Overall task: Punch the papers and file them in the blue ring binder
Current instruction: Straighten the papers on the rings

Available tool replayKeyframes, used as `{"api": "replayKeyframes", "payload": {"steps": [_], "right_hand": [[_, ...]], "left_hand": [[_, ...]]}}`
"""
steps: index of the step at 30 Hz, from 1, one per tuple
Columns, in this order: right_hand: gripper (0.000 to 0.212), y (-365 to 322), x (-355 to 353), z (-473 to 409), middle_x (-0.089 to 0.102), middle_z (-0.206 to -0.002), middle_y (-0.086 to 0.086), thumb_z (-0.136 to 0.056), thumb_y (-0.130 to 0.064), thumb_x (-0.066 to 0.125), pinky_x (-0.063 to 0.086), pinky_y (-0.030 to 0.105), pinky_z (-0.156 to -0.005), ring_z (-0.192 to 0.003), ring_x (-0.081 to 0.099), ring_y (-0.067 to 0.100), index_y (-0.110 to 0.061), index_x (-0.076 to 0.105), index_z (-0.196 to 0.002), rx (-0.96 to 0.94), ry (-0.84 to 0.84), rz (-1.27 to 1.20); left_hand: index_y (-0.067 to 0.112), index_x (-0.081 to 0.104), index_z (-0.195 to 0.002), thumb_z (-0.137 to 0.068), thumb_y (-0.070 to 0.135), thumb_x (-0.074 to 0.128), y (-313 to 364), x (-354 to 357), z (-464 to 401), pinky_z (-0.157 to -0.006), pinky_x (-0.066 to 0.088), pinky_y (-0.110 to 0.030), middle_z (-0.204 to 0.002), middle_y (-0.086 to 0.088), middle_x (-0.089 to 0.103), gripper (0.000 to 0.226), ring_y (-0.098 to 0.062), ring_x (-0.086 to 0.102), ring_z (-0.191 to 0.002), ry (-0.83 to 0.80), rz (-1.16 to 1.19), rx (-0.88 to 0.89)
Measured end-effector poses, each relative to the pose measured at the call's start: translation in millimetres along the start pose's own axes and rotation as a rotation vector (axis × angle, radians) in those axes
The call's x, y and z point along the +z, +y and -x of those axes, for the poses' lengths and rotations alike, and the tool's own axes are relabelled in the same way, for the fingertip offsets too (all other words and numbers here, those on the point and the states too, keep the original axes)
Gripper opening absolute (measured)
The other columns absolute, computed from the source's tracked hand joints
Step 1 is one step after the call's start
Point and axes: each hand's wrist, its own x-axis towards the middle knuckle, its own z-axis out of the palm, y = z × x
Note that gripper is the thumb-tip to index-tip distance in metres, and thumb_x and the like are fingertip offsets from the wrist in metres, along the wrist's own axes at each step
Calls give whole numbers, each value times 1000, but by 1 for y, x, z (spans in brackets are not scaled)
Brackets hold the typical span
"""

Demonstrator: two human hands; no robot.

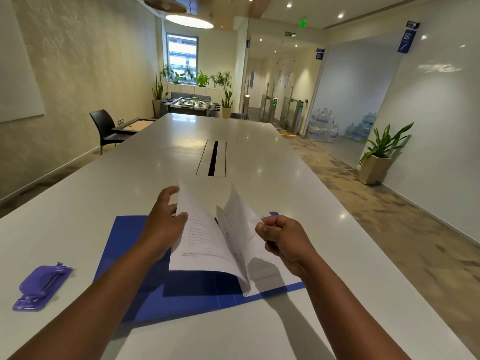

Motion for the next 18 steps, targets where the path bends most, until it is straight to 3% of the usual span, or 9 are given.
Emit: {"api": "replayKeyframes", "payload": {"steps": [2, 4, 6, 10, 14, 16, 18], "right_hand": [[13, -4, 15, 4, 72, -73, -4, -96, -13, 71, 56, 26, -67, -64, 59, 13, -19, 80, -89, -39, -23, 24], [21, -9, 32, 11, 78, -85, -5, -99, -8, 64, 58, 23, -71, -76, 69, 12, -22, 80, -98, -55, -88, 60], [27, -11, 47, 16, 79, -101, -5, -100, -5, 60, 60, 23, -76, -89, 72, 12, -21, 78, -114, -75, -157, 141], [27, -10, 70, 26, 76, -98, -21, -102, -13, 62, 61, 22, -80, -90, 72, 7, -26, 74, -122, -172, -193, 383], [25, -4, 79, 29, 74, -107, -18, -98, -25, 70, 62, 33, -91, -96, 72, 9, -30, 73, -122, -215, -128, 429], [27, -1, 77, 30, 78, -103, -19, -91, -32, 78, 61, 26, -88, -97, 74, 4, -35, 74, -117, -207, -231, 322], [22, 3, 70, 31, 80, -103, -16, -89, -37, 80, 60, 20, -82, -97, 76, 5, -39, 74, -110, -204, -304, 209]], "left_hand": [[32, 63, -118, -98, 5, 60, -1, 3, -2, -83, 49, -22, -117, 7, 65, 34, -14, 61, -112, 1, -44, 36], [29, 71, -97, -100, 12, 60, 1, 6, 0, -75, 48, -18, -107, 10, 69, 21, -14, 64, -105, -1, -57, 21], [25, 74, -88, -99, 29, 63, 6, 8, 0, -70, 51, -25, -97, 5, 73, 16, -20, 68, -93, -18, -18, -31], [6, 74, -82, -94, 56, 60, 20, 5, 1, -64, 52, -39, -79, -10, 75, 54, -28, 70, -73, 6, 34, -116], [1, 62, -67, -92, 36, 70, 17, 3, -2, -55, 45, -32, -69, -8, 68, 43, -26, 63, -61, 23, -28, -141], [7, 52, -63, -88, 20, 67, 12, 2, -5, -55, 38, -32, -64, -10, 52, 32, -25, 50, -59, 25, -60, -160], [9, 54, -65, -87, 15, 66, 9, -1, -6, -57, 36, -32, -64, -10, 47, 26, -22, 46, -61, 29, -67, -174]]}}
